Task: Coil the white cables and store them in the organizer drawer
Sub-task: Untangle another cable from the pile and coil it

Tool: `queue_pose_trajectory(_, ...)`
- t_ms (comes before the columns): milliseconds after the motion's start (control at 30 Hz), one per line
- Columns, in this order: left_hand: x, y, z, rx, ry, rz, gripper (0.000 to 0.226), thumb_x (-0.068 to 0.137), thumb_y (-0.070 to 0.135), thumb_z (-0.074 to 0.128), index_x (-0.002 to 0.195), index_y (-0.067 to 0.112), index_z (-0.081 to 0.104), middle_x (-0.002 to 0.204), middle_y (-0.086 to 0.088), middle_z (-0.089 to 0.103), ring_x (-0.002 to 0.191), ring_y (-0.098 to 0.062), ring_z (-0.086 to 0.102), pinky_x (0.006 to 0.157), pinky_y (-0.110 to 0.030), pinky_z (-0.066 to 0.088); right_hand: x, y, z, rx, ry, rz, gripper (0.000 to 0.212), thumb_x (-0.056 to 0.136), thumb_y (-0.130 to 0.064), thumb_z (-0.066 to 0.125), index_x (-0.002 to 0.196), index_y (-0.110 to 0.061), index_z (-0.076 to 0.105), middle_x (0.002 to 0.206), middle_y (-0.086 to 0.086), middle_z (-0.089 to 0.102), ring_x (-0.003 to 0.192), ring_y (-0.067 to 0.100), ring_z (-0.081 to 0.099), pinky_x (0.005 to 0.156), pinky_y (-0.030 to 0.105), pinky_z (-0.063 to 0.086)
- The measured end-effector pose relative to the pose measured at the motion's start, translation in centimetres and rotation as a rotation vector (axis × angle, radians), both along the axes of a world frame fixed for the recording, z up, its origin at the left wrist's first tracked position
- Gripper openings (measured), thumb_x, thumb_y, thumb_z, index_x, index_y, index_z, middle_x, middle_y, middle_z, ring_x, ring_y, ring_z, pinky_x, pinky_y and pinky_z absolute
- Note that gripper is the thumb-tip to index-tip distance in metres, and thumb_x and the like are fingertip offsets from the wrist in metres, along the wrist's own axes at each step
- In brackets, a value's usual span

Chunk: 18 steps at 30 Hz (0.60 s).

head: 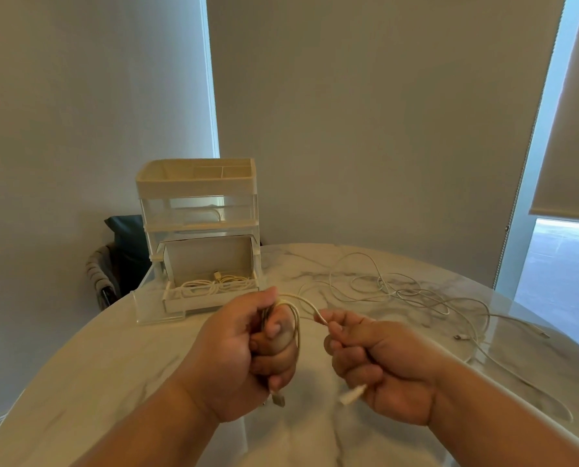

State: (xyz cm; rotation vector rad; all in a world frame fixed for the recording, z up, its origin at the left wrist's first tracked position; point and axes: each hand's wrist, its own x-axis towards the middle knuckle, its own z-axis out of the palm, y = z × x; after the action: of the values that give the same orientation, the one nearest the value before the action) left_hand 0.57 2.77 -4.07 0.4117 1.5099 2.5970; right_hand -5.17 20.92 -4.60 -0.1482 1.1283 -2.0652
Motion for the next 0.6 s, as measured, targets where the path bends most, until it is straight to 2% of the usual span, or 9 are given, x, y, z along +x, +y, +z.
queue_pose_trajectory(33,0.0,0.1,0.0,0.021,0.0,-0.016,0.036,0.087,0.034,0.048,0.056,0.014,0.047,0.047,0.003,0.018,0.038,-0.012,0.017,0.037,-0.021,0.033,0.3,-0.2,-0.1,0.075,0.047,-0.01,0.017,0.084,0.002,0.06,0.091,-0.008,0.071,0.067,0.008,0.05,0.039,0.007,0.036,0.028,0.014,0.024)
queue_pose_trajectory(100,0.1,0.3,0.0,0.056,0.015,-0.035,0.036,0.09,0.032,0.047,0.058,0.014,0.048,0.047,0.003,0.019,0.038,-0.012,0.018,0.038,-0.022,0.034,1.0,-0.9,-0.6,0.278,0.244,-0.044,0.017,0.09,0.002,0.062,0.087,-0.01,0.073,0.068,0.006,0.056,0.04,0.008,0.031,0.035,0.016,0.018)
queue_pose_trajectory(200,0.2,0.7,0.3,0.129,-0.01,0.066,0.038,0.094,0.026,0.043,0.059,0.013,0.049,0.046,0.004,0.023,0.037,-0.01,0.023,0.038,-0.024,0.033,2.1,-1.9,-1.2,0.413,0.563,-0.094,0.023,0.092,-0.001,0.064,0.083,-0.018,0.078,0.069,0.003,0.061,0.044,0.01,0.036,0.041,0.021,0.026)
queue_pose_trajectory(267,0.1,0.9,0.5,0.191,-0.041,0.166,0.037,0.093,0.025,0.04,0.06,0.012,0.049,0.046,0.005,0.023,0.036,-0.01,0.024,0.038,-0.026,0.032,2.2,-2.2,-1.5,0.443,0.671,-0.079,0.023,0.093,-0.004,0.063,0.094,-0.022,0.079,0.069,0.0,0.063,0.047,0.009,0.04,0.045,0.02,0.032)
queue_pose_trajectory(333,0.0,0.9,0.6,0.242,-0.064,0.227,0.036,0.093,0.023,0.039,0.06,0.012,0.05,0.047,0.005,0.023,0.037,-0.01,0.024,0.039,-0.026,0.033,2.1,-2.1,-1.5,0.491,0.723,-0.059,0.026,0.094,-0.007,0.063,0.106,-0.025,0.077,0.068,-0.003,0.064,0.049,0.008,0.043,0.049,0.019,0.036)
queue_pose_trajectory(433,-0.1,0.9,0.5,0.323,-0.11,0.228,0.035,0.091,0.02,0.038,0.061,0.011,0.053,0.049,0.006,0.023,0.037,-0.009,0.025,0.04,-0.025,0.035,2.2,-2.3,-1.7,0.531,0.747,-0.013,0.028,0.094,-0.007,0.062,0.107,-0.026,0.077,0.068,-0.002,0.065,0.051,0.009,0.046,0.051,0.021,0.039)
queue_pose_trajectory(533,-0.1,1.2,0.5,0.348,-0.112,0.271,0.028,0.086,0.018,0.041,0.062,0.011,0.052,0.05,0.006,0.023,0.038,-0.009,0.025,0.04,-0.024,0.034,2.6,-2.6,-1.7,0.486,0.675,0.012,0.023,0.094,-0.005,0.062,0.097,-0.02,0.079,0.066,0.003,0.063,0.05,0.012,0.049,0.049,0.024,0.041)
queue_pose_trajectory(600,-0.2,1.3,0.6,0.337,-0.094,0.346,0.02,0.083,0.017,0.045,0.066,0.01,0.053,0.052,0.004,0.026,0.041,-0.011,0.028,0.047,-0.027,0.037,2.8,-2.7,-1.7,0.469,0.641,0.031,0.025,0.095,-0.004,0.061,0.084,-0.018,0.078,0.068,0.006,0.062,0.052,0.015,0.053,0.054,0.03,0.044)
